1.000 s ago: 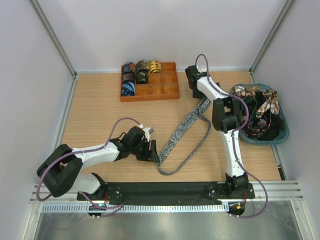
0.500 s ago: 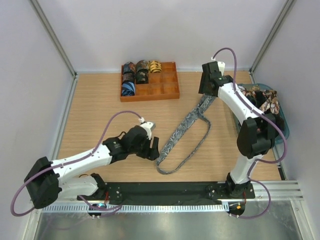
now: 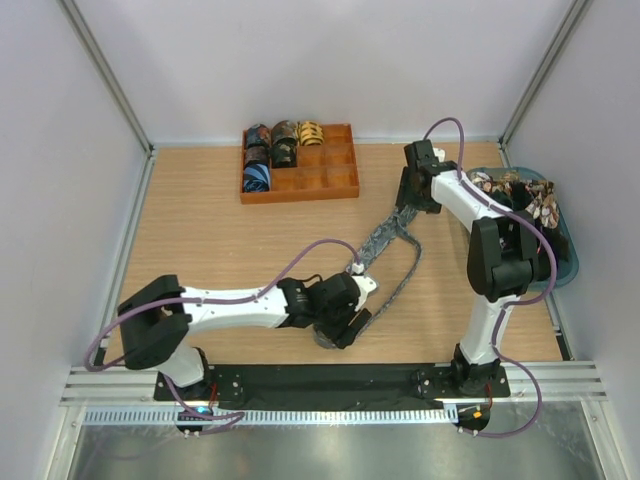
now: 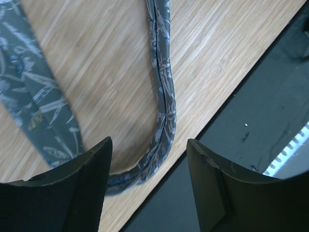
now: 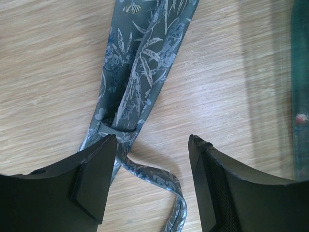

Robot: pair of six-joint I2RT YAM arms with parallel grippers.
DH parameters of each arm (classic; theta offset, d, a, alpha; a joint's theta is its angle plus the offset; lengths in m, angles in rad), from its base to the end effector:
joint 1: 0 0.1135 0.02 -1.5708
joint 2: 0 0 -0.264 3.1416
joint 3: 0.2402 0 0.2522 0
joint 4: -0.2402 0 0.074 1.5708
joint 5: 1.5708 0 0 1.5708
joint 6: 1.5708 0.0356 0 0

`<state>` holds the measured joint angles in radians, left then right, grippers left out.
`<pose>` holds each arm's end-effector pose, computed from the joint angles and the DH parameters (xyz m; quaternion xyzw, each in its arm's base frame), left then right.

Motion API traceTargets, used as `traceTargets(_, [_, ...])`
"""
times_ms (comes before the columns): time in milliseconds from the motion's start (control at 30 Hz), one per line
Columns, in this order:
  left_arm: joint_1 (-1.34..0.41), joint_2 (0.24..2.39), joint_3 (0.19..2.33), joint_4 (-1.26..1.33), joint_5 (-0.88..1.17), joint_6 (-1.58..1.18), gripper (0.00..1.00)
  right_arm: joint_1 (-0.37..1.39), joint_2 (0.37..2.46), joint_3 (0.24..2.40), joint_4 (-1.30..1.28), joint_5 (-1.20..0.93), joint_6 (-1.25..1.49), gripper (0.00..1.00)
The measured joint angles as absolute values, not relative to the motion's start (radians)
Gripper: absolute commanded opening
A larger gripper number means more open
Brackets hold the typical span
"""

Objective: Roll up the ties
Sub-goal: Flatten the tie

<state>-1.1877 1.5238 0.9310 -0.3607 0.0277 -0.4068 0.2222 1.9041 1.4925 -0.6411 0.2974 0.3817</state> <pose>0.1141 -0.2858 0.2008 0.3665 0.8794 -0.2265 0.2028 0.4006 0.0798 0.2261 0.1140 0.9499 -0.0614 0.2845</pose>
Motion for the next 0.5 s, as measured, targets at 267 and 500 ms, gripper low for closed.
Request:
traceTargets(267, [-1.196, 1.675, 0.979, -0.371, 0.077, -0.377, 0.47, 0.191, 1.92, 1.498, -0.622, 0.258, 0.397, 0.67])
traceTargets(500, [-1.197, 1.686, 0.965, -0.312, 0.178, -0.395, 0.03, 0.17, 1.952, 1.536, -0.612, 0.249, 0.4, 0.66])
